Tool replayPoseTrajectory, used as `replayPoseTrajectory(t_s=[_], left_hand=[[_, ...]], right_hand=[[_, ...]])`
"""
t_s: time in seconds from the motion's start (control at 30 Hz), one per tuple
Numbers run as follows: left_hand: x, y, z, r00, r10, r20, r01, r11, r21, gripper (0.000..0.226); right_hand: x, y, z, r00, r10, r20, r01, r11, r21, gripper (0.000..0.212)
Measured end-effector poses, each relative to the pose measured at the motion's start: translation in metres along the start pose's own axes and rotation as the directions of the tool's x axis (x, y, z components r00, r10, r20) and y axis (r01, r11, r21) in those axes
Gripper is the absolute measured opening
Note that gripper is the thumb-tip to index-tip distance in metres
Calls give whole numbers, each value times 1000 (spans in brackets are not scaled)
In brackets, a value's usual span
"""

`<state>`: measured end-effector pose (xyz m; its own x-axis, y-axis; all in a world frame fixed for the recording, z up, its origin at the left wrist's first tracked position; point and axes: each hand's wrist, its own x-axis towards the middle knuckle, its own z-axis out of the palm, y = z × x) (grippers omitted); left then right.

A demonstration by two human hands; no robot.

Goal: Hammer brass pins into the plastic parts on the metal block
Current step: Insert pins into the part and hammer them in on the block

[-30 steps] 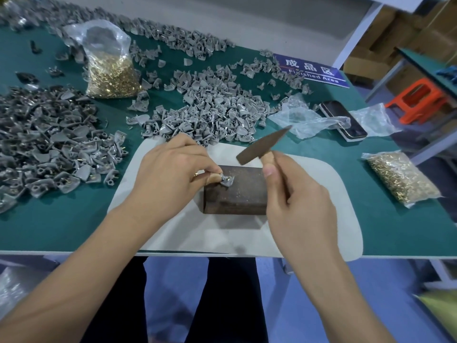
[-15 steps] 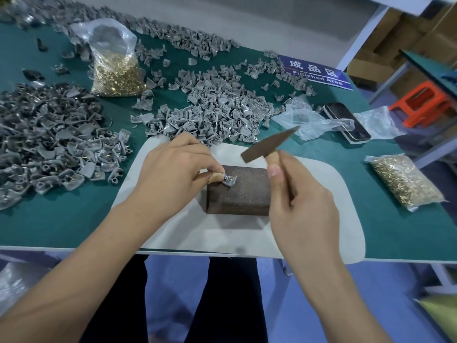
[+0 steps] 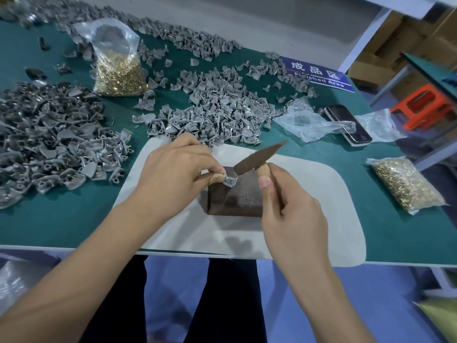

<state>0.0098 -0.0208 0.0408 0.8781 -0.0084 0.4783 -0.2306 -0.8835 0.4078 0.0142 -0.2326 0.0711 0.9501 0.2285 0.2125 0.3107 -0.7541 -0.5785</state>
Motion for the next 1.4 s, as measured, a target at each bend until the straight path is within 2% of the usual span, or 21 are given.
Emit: replayPoseTrajectory(t_s=[0.13,0.27,0.33,0.43,0.47,0.57,0.8,0.93,1.03,1.27,1.4], left_hand=[[-2,2,2,1000,-15,21,15,1000,13,11],[-7,5,6,992,-116,39,118,990,-71,10],[-6,7,5,991,-125,47,128,990,-66,11],[0,9,1,991,-117,66,117,993,4,13],[1,10,1,990,-118,70,117,993,26,14],[0,12,1,989,-129,67,126,991,48,16],[1,14,1,986,-153,71,148,987,63,17],[1,14,1,986,-156,58,153,987,55,14],[1,14,2,986,-155,54,151,986,68,13],[0,14,2,988,-147,54,143,987,75,13],[0,14,1,987,-147,62,142,987,72,14]], right_hand=[[6,12,-6,996,43,-79,-44,999,-14,30],[18,38,-26,978,102,-182,-103,995,5,31],[23,46,-35,989,51,-137,-44,998,53,30],[27,45,-38,999,-39,17,37,993,109,40],[27,42,-35,997,-64,46,59,994,97,36],[26,29,-27,990,-136,31,136,991,-1,24],[27,16,-11,979,-202,42,200,979,43,29],[28,18,-14,973,-229,-5,229,973,14,30],[29,19,-17,970,-242,9,243,969,-45,32],[26,20,-13,978,-209,-1,208,975,-82,35],[27,35,-14,996,-38,-78,42,997,57,27]])
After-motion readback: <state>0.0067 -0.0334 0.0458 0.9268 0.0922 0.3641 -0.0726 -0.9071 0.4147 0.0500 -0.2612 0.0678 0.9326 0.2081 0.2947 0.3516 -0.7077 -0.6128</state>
